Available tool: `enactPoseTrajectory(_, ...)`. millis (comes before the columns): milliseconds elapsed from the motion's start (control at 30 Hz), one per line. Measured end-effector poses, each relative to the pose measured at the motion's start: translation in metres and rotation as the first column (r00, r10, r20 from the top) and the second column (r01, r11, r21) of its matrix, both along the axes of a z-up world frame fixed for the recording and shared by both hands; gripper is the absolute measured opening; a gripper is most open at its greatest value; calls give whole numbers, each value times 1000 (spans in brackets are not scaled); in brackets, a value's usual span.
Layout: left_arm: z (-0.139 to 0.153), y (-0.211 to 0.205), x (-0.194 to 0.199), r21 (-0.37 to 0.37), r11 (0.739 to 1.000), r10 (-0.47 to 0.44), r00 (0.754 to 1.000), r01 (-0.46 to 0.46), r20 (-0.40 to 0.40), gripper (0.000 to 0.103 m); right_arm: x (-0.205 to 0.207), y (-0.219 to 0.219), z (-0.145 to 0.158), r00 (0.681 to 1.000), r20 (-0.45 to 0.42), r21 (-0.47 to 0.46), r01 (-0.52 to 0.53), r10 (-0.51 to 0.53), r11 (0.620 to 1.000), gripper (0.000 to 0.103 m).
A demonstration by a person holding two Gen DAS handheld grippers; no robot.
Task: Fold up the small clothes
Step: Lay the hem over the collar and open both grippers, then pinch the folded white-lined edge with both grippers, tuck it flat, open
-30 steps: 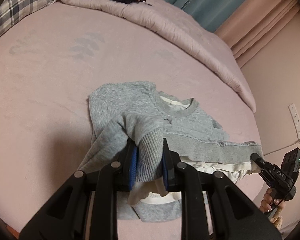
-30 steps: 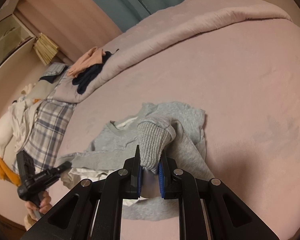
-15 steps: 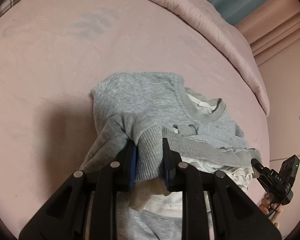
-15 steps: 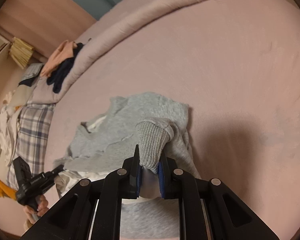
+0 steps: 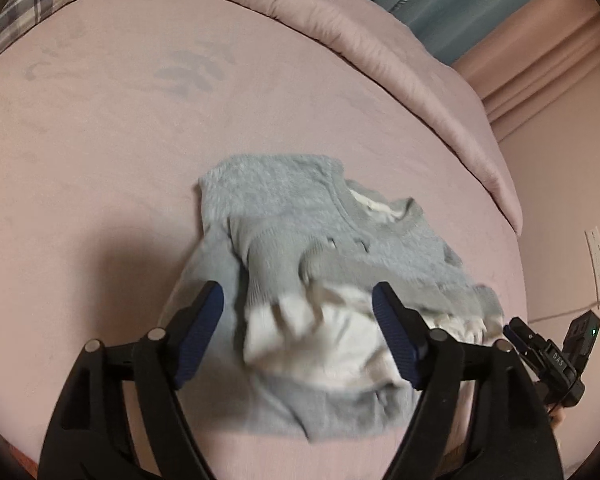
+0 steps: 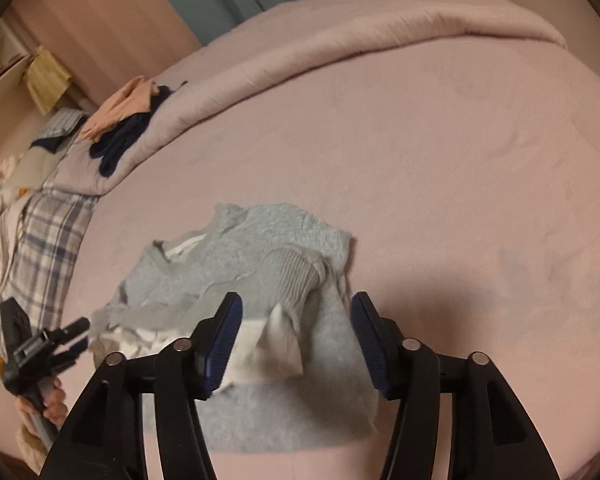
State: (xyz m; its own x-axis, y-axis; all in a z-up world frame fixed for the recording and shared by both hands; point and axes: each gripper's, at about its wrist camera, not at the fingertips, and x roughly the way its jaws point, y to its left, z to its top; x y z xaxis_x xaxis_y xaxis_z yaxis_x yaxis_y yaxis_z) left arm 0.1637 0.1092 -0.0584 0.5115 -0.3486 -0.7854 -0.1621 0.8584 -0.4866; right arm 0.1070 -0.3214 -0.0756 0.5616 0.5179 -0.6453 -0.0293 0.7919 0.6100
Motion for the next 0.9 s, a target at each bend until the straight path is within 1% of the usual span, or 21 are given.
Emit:
enactPoseTrajectory(67,-4,-3,-11,-25,999,-21,1000,21,-18,77,-9,1,2,1000,19,1,-23,23,1000,58)
enactPoseTrajectory(133,-11,-7,-13,-44,998,-37,999,35,-30,77,-14,4,-1,999,23,18,-41,41,999,58)
enactPoseTrajectory(167,-14,-9,-13,-47,998,-40,999,38,-35,76,-15,7,-3,998,24,32,-55,55,998,58)
enactPoseTrajectory(233,-21,-12,-10,-28,999,-23,998,21,-61,75,-12,14,-9,997,18,55,-73,72,996,58)
enactPoseTrajectory(300,-26,-15,-7,-39,999,-22,998,19,-55,65,-8,19,-12,997,8,61,-82,82,995,57)
enactPoseTrajectory(333,-28,-15,-5,-50,999,-25,998,22,-56,46,-5,23,-15,995,9,64,-95,94,993,50)
enactPoseTrajectory(367,-31,-16,-3,-52,998,-22,997,18,-72,20,-3,26,-15,994,10,65,-108,108,992,36)
enactPoseTrajectory(400,-34,-16,0,-46,999,-18,996,14,-89,8,-1,29,-17,993,3,62,-122,122,991,30)
enactPoseTrajectory(433,-35,-16,1,-42,999,-17,996,13,-92,9,3,32,-19,993,-10,53,-119,119,992,19)
enactPoseTrajectory(467,-33,-16,1,-44,999,-20,996,17,-83,9,3,32,-18,994,-14,41,-109,110,993,11)
enactPoseTrajectory(533,-23,-15,1,-40,999,-6,1000,5,-28,9,3,30,-14,996,-8,29,-91,91,995,8)
enactPoseTrajectory(633,-11,-11,9,-38,999,9,1000,-9,10,8,7,24,-1,996,42,80,-83,80,993,7)
enactPoseTrajectory(700,-4,-9,19,-48,999,16,999,-14,31,6,13,21,5,996,58,91,-72,67,993,6)
enactPoseTrajectory(767,4,-8,30,-40,999,21,998,-19,59,6,22,19,9,996,69,109,-63,56,992,6)
enactPoseTrajectory(900,5,-11,56,-25,999,32,997,-30,64,5,43,21,14,996,77,152,-48,37,987,5)
